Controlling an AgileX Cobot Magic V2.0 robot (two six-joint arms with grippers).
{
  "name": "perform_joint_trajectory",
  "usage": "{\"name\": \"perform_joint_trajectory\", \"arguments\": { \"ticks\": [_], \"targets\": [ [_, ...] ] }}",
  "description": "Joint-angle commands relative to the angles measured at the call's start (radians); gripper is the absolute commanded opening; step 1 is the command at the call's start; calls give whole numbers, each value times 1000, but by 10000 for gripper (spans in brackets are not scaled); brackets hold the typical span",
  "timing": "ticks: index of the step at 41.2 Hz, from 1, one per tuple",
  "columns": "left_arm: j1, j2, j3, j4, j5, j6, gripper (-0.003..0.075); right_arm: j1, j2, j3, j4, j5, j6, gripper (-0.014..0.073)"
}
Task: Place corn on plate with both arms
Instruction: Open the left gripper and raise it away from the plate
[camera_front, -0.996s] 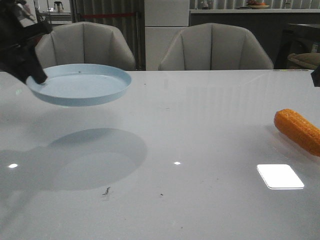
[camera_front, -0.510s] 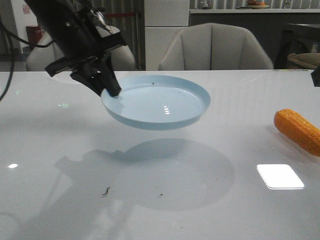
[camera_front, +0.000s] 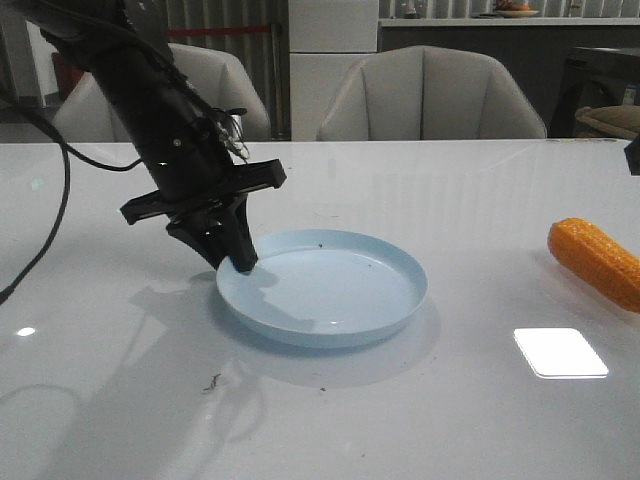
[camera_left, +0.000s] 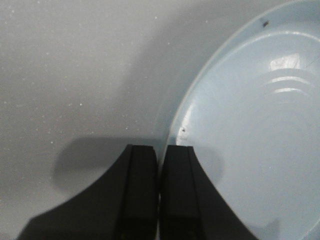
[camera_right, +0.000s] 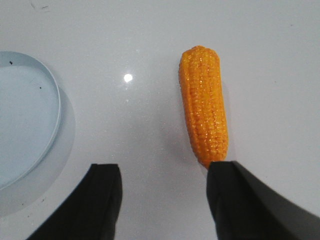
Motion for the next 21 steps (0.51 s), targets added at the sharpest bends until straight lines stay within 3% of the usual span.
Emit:
{"name": "perform_joint_trajectory", "arguments": {
  "ticks": [1,11,21],
  "targets": [
    [-6,-64,-36,-27,6,7,148,-4,-16,-37,2,-48,-5,479],
    [-6,-64,-36,19,3,33,471,-4,-16,-37,2,-48,-5,479],
    [2,-66,-143,25,117,30,489,-4,-16,-37,2,-70,-5,479]
  ]
}}
